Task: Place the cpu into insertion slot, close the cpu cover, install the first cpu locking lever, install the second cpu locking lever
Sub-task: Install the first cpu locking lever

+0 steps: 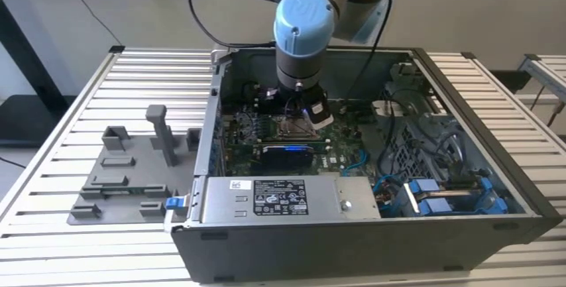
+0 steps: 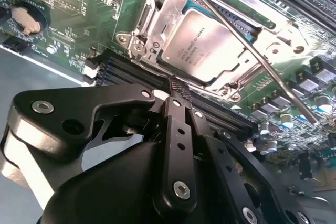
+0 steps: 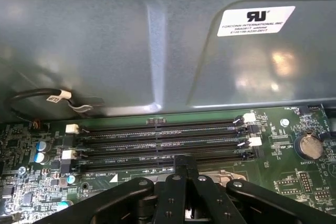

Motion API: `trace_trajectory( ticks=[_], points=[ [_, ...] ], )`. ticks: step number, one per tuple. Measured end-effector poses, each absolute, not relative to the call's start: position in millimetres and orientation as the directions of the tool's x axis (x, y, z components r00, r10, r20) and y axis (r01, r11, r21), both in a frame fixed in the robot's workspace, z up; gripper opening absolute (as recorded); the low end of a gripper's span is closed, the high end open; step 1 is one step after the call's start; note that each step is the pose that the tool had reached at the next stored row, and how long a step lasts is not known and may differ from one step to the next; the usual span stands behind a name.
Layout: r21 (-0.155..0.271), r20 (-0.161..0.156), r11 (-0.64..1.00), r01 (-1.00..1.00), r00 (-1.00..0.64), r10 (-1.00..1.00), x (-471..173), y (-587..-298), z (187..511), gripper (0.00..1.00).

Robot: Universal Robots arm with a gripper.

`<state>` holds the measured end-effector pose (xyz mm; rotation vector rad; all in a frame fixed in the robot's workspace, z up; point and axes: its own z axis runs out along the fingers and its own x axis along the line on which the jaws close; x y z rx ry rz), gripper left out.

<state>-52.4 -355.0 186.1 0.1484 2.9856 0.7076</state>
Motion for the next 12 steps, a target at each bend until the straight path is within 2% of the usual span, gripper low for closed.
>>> trace_trajectory(
  ticks=[12],
  points=[
    [0.458,-0.045,0.885,0.078,-0.993,0.110,-45.9,-354.9,184.6,0.11]
  ],
)
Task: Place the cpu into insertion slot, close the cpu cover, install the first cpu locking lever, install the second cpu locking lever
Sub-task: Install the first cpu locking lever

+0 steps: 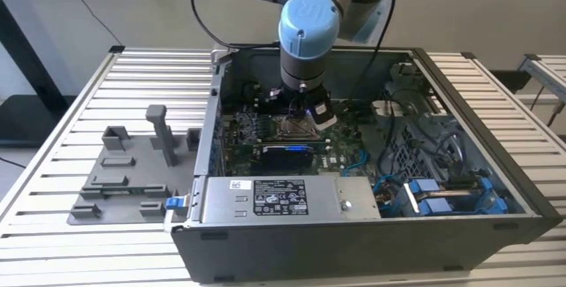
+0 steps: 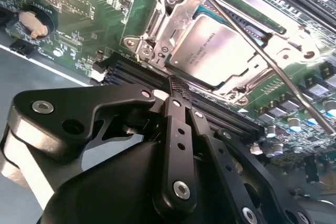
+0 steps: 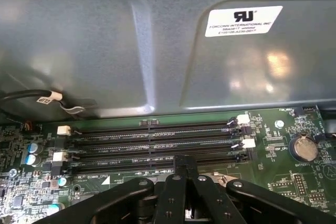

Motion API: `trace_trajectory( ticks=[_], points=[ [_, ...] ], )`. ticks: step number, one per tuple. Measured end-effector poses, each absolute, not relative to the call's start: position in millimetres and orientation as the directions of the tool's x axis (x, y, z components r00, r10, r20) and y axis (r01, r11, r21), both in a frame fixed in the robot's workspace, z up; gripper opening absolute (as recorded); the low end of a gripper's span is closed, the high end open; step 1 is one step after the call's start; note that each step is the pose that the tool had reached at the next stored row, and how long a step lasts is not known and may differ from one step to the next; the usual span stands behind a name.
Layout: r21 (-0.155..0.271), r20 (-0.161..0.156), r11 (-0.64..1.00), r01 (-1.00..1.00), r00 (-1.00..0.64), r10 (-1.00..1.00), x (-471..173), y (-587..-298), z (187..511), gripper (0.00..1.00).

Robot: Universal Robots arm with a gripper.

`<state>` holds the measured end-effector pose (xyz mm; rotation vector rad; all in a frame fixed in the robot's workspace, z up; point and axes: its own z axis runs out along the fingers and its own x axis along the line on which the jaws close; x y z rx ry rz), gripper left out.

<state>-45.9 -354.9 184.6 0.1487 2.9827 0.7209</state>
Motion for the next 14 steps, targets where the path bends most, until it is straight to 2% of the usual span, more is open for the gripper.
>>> trace_trajectory(
  ticks=[14],
  points=[
    [0.464,-0.036,0.882,0.081,-0.993,0.111,-41.8,-355.2,185.9,0.11]
  ],
)
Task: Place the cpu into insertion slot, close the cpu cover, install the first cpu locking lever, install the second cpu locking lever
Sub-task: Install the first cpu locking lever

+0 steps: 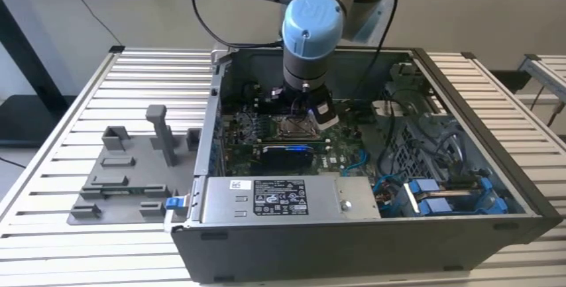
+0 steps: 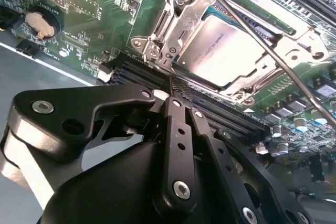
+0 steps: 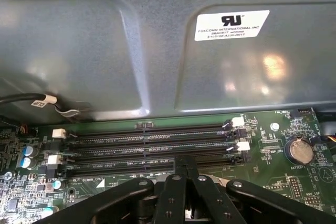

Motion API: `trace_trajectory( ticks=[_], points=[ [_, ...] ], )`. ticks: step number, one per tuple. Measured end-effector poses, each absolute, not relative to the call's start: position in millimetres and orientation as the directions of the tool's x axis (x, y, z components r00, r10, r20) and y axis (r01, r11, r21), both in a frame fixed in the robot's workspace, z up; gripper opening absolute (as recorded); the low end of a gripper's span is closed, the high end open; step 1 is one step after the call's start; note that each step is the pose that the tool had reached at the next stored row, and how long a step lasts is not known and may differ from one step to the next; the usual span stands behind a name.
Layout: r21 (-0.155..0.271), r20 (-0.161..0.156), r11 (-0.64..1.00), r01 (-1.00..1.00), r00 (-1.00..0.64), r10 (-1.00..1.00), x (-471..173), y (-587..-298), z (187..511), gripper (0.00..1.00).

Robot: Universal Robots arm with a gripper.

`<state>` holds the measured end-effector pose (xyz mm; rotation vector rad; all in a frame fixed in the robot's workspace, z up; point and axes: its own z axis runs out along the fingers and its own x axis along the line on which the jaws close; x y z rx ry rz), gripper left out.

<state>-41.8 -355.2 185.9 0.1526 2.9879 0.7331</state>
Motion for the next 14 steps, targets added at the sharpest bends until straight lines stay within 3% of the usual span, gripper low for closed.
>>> trace_trajectory(
  ticks=[14],
  points=[
    [0.461,-0.023,0.883,0.088,-0.994,0.111,-40.2,-357.4,188.2,0.11]
  ],
)
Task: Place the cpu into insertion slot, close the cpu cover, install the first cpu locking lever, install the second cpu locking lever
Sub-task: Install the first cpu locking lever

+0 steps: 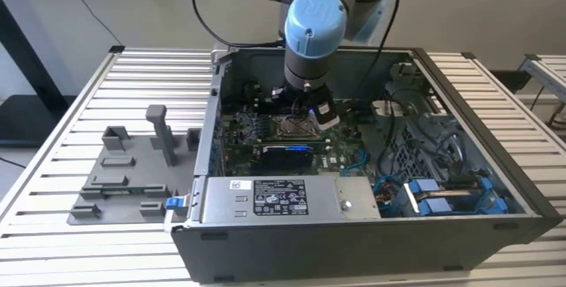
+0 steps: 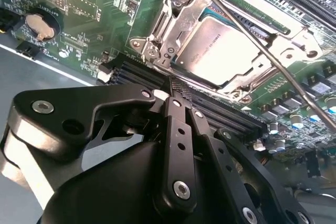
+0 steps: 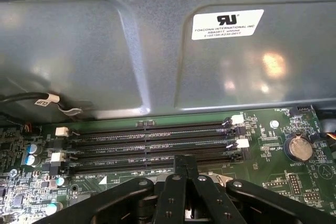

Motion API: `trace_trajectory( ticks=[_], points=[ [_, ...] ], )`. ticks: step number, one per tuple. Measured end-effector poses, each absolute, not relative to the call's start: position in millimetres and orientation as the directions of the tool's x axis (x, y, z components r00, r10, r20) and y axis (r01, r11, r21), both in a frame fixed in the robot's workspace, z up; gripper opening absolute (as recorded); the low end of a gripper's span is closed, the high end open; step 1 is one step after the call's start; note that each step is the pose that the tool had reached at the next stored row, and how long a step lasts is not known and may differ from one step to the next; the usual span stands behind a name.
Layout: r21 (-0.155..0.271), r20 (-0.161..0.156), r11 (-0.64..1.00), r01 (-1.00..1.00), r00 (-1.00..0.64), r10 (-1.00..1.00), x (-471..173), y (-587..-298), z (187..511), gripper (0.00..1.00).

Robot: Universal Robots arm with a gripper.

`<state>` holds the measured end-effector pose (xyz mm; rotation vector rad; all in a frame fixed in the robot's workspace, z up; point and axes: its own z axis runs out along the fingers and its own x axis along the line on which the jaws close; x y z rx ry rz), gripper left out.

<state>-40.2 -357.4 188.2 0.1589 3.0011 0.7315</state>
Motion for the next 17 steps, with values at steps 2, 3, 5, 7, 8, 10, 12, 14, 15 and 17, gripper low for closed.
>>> trace_trajectory(
  ticks=[2,3,5,7,8,10,12,14,15,17],
  points=[
    [0.460,-0.022,0.883,0.088,-0.994,0.111,-40.2,-357.8,188.4,0.11],
    [0.461,-0.022,0.883,0.089,-0.994,0.111,-40.2,-358.0,188.6,0.11],
    [0.461,-0.022,0.883,0.089,-0.994,0.111,-40.1,-358.1,188.5,0.11],
    [0.461,-0.022,0.883,0.089,-0.994,0.111,-40.2,-358.1,188.0,0.11],
    [0.461,-0.022,0.883,0.089,-0.994,0.112,-40.2,-358.1,187.6,0.11],
    [0.457,-0.022,0.885,0.089,-0.994,0.112,-40.2,-357.1,187.1,0.11],
    [0.454,-0.023,0.886,0.089,-0.994,0.111,-40.2,-355.4,186.3,0.11],
    [0.451,-0.023,0.888,0.089,-0.994,0.111,-40.2,-353.8,185.5,0.11],
    [0.451,-0.023,0.888,0.089,-0.994,0.111,-40.2,-353.0,184.7,0.11],
    [0.448,-0.024,0.889,0.089,-0.994,0.111,-40.0,-352.3,184.0,0.11]
  ],
)
